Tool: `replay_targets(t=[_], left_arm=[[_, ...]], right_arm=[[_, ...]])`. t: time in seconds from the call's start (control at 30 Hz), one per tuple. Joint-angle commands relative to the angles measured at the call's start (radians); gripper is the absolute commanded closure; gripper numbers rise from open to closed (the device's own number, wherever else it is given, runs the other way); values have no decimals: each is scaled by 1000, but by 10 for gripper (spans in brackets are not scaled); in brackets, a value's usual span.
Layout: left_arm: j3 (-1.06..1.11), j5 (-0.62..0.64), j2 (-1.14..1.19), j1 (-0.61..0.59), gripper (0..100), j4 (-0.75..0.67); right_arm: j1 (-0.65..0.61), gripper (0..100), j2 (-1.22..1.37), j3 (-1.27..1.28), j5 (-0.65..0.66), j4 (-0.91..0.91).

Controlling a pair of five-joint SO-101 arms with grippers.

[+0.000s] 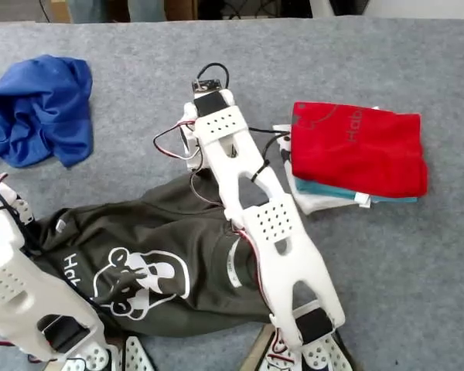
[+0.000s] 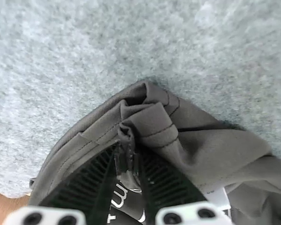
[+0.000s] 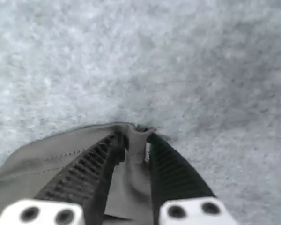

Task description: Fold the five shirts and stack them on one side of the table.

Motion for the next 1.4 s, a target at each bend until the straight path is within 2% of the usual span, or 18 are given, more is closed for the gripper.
replay_targets(t=[0.0, 0.13, 0.27, 0.33, 0.53, 0.73, 1.0, 1.37], left_arm=[[-21, -23, -63, 10, 971, -6], [-137, -38, -63, 10, 971, 44], [-346, -74, -63, 38, 971, 147], [-447, -81, -74, 39, 971, 149], [-625, -77, -307, 42, 971, 149], [-665, 41, -611, 33, 971, 146], [-665, 72, -988, 33, 971, 146], [-665, 63, -1398, 33, 971, 144]], right_arm=[[-11, 985, -4, -42, 40, 6], [-5, 985, -140, -45, 181, 6], [-5, 985, -360, -51, 206, 6], [-5, 985, -493, -53, 213, 6], [-5, 985, -869, -53, 301, -8], [-5, 985, -1171, -53, 305, -140], [-5, 985, -1465, -45, 305, -396], [-5, 985, -1649, -44, 305, -419]])
